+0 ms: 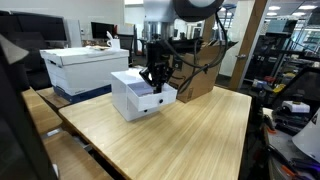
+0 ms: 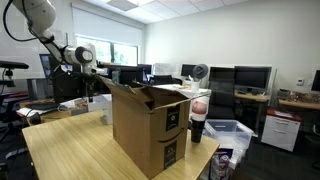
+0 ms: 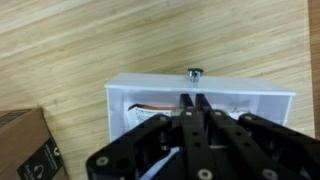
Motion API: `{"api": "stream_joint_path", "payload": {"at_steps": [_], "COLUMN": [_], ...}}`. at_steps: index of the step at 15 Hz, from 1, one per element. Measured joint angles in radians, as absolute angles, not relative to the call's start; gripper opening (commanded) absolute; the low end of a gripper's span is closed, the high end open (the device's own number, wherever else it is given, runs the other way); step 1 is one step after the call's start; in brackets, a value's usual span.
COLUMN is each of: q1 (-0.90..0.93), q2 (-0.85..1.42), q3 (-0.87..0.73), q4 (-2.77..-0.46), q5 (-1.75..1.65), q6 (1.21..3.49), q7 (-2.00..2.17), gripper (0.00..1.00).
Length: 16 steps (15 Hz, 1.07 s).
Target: Open the top white drawer on the chest of drawers
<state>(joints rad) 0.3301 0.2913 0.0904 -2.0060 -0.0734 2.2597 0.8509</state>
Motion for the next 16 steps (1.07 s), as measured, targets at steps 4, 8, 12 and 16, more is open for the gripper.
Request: {"api": "stream_joint_path", "payload": {"at_steps": [4, 8, 12, 16], "q1": [0.33, 0.328, 0.311, 0.279], "q2": [0.263, 0.218, 0.167, 0.097], "q3": [0.089, 0.096, 0.116, 0.122], "q4": [-1.968, -1.953, -1.987, -2.06], "q5": [-0.098, -0.11, -0.107, -0.101], "q6": [2.221, 2.2, 2.22, 2.228], "q7": [0.851, 0.809, 0.638, 0.469], "gripper": [0.62, 0.84, 0.98, 1.0]}}
